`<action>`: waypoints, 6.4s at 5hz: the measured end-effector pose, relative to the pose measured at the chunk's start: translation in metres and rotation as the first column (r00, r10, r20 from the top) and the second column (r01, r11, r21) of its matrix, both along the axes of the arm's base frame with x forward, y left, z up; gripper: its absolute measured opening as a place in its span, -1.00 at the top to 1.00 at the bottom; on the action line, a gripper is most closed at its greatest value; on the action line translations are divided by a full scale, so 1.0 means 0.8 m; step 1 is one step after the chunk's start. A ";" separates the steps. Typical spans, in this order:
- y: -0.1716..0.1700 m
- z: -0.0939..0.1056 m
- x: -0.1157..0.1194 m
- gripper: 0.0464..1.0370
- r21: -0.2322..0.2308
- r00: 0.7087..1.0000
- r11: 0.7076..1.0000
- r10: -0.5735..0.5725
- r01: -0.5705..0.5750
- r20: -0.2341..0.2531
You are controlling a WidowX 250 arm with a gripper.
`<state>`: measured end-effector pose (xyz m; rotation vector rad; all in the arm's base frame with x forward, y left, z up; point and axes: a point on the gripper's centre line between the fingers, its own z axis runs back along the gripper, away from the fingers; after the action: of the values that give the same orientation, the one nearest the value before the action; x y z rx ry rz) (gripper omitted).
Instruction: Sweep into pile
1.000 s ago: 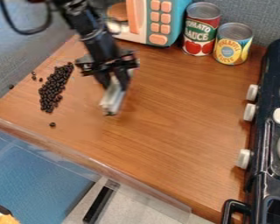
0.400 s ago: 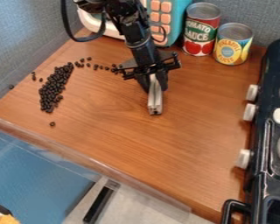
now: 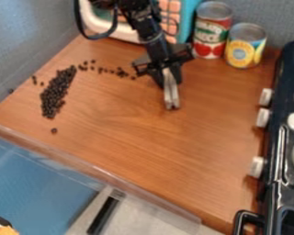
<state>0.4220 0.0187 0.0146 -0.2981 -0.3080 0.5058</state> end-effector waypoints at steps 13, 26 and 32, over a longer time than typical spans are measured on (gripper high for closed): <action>0.179 0.039 -0.080 0.33 -0.050 0.908 0.908 0.418 -0.416 0.024; 0.196 0.008 -0.091 0.33 0.219 0.844 0.827 0.536 -0.518 -0.027; 0.087 0.044 -0.049 0.33 0.271 0.960 0.923 0.280 -0.272 0.007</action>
<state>0.3832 0.0883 0.0500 0.0210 -0.3865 0.7378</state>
